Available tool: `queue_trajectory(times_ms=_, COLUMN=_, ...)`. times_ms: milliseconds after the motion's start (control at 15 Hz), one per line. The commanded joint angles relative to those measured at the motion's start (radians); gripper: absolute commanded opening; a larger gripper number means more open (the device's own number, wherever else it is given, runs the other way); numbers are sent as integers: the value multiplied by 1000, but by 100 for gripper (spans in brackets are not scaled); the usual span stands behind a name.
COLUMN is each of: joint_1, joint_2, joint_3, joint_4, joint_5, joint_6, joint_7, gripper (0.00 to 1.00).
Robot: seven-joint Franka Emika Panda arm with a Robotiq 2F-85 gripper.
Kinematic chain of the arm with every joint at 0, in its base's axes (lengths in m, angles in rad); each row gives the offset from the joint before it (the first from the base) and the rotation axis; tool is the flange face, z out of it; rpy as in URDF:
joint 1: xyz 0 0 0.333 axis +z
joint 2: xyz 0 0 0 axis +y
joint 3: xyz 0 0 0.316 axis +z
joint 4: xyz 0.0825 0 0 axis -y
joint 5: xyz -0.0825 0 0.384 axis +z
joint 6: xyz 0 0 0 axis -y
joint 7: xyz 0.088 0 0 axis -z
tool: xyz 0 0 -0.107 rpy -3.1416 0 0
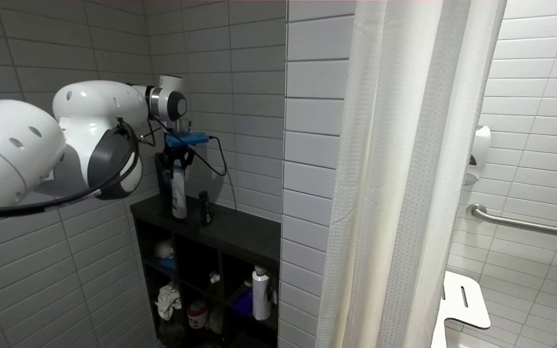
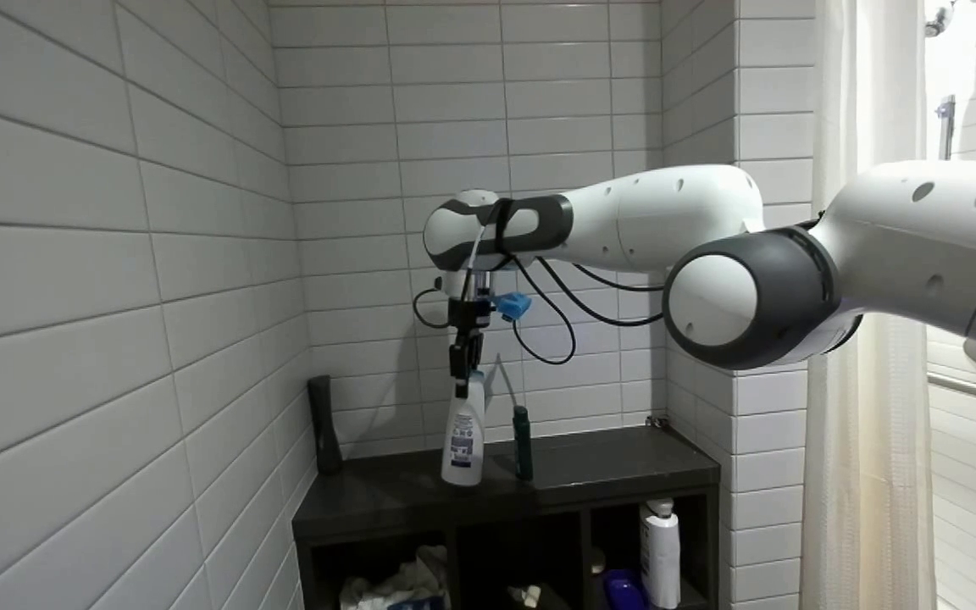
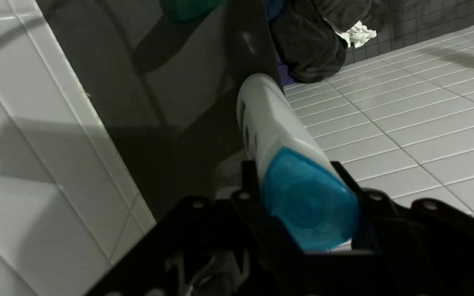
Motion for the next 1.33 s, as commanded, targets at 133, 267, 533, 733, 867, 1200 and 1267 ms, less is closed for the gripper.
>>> queue_trajectory(times_ms=133, joint_1=15, joint_2=-30, joint_3=-38, joint_4=-14, joint_5=-15, joint_6=15, joint_7=-5, gripper=18)
queue_trajectory(times_ms=267, joint_1=32, joint_2=-36, joint_3=-63, joint_4=-17, joint_5=-54, joint_6=44, joint_7=-94, gripper=18)
queue_trajectory(times_ms=533, joint_1=48, joint_2=-41, joint_3=-72, joint_4=-26, joint_5=-80, joint_6=74, joint_7=-283, gripper=18)
queue_trajectory(times_ms=733, joint_1=49, joint_2=-26, joint_3=-61, joint_4=-13, joint_5=-73, joint_6=121, joint_7=-441, gripper=18)
queue_trajectory(times_ms=867, joint_1=45, joint_2=-21, joint_3=-53, joint_4=-10, joint_5=-65, joint_6=157, joint_7=-547, gripper=18)
queue_trajectory(times_ms=1200, joint_1=20, joint_2=3, joint_3=-7, joint_4=11, joint_5=-5, joint_6=220, joint_7=-827, gripper=18)
queue_trajectory(times_ms=1267, joint_1=10, joint_2=5, joint_3=10, joint_4=10, joint_5=18, joint_6=220, joint_7=-872, gripper=18)
